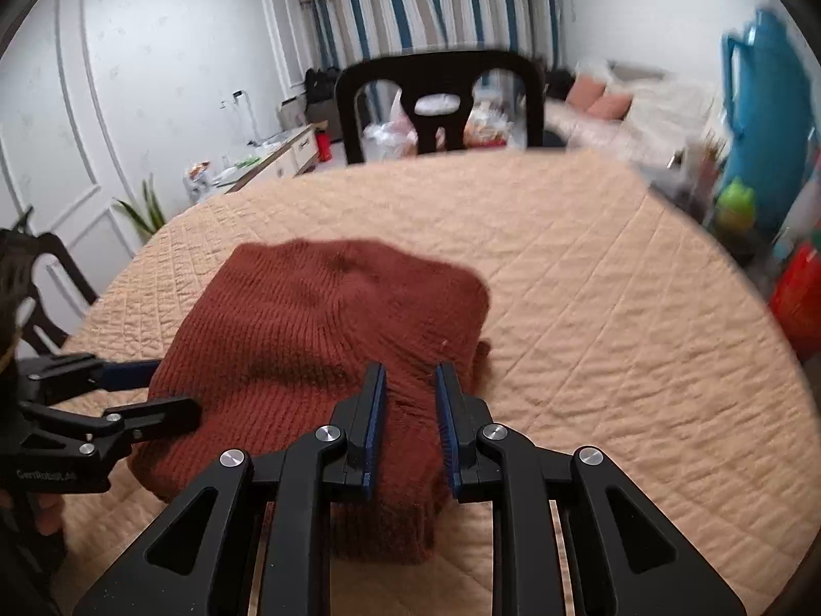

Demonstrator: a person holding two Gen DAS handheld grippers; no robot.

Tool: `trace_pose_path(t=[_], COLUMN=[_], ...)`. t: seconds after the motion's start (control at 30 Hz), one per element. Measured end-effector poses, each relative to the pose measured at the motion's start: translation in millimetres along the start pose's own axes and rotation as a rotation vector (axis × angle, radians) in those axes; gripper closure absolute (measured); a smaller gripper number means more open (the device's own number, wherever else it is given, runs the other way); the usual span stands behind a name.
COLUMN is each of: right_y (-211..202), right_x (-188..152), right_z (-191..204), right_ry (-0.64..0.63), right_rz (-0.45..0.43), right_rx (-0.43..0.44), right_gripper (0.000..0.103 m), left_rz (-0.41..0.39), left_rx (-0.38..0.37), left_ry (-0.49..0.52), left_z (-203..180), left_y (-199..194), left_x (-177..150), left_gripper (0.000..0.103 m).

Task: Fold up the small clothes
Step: 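Move both open tools to the edge of the folded sweater bundle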

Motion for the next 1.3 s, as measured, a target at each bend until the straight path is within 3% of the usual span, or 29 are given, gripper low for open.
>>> trace_pose_path(t=[0.1,0.23,0.53,1.3], right_y=[-15.1,-20.6,-2.9,-5.6], right_x=[4.8,-4.5,-31.7,-26.9], right_z=[12.1,25.5,13.9,10.2], right_ry=[-0.01,-0.039,-0.071,-0.039], right_rz=[-0.036,-0.005,0.1,0.088], right_rx=[0.054,0.103,0.049,0.072], right_gripper=[0.083,0.083,0.083,0.083], left_rz=[-0.043,-0.095,-0.002,-0.031], left_rx=[-0.005,0.048,0.048,0.082], left_ry=[-0.005,0.025,0.003,0.047], left_z=[-3.5,-5.4,-6.9,-5.6], left_y=[-11.4,-19.5,3.4,-1.7], left_x=[4.1,4.5,-23.5,-22.7], left_gripper=[0.041,0.041,0.041,0.03])
Point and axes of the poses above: each gripper's, at about its wrist camera, not at the fingertips, and y roughly the way its jaws point, z to its left, x to its top, the point moved 10 cm from there along y, roughly the way its jaws point, and after that the axes turned 5 degrees about -z, right-handed, at the moved point
